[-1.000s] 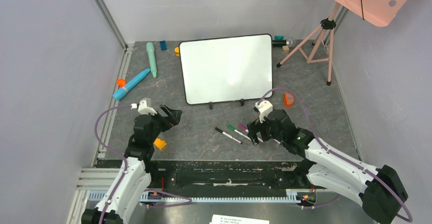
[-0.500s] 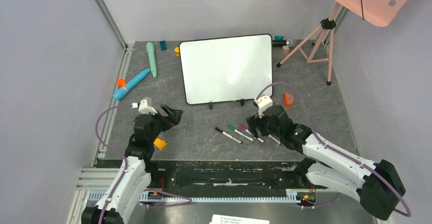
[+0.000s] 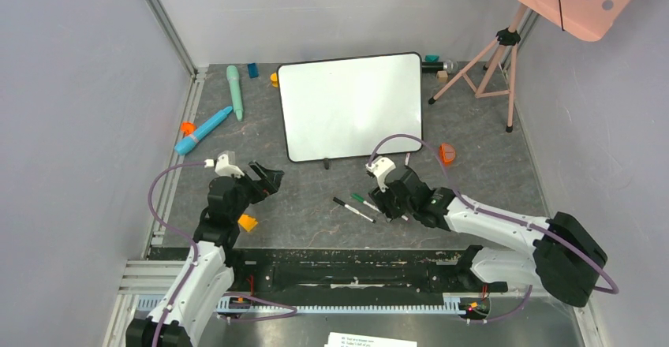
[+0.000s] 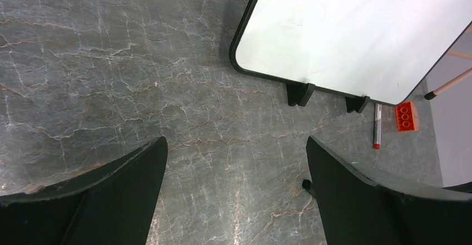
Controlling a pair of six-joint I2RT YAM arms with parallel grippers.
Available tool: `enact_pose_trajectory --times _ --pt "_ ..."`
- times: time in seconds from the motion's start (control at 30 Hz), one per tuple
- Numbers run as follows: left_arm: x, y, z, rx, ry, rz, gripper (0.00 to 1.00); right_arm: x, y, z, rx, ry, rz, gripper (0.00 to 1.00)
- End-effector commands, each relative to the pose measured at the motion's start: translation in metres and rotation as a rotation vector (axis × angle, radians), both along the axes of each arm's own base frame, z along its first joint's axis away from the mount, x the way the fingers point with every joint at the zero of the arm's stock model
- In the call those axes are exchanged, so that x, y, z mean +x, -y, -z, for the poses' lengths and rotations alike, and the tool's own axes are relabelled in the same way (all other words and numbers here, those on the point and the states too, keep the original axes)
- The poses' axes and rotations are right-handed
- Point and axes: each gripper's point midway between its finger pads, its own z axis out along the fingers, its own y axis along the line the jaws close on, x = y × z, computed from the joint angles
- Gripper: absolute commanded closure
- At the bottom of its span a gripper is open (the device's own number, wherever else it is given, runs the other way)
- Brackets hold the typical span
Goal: Write a sentence on the whiteboard
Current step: Pick up the whiteboard marker from the center of the board.
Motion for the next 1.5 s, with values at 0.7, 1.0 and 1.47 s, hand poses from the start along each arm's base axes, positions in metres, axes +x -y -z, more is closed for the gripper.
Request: enact_pose_trajectory --times 0.7,1.0,1.47 --pt "-0.012 0.098 -0.011 0.043 0.088 0.439 0.0 0.029 -0.002 0.013 -0.069 0.04 0.124 0.61" --pt "-0.021 0.108 -0.022 0.011 0.139 0.515 0.0 0.023 -0.003 0.031 -0.088 -0.001 0.101 0.63" --pt "-0.024 0.137 -0.059 -0.274 0.055 0.553 0.01 0.047 -0.002 -0.008 -0.103 0.11 0.113 1.0"
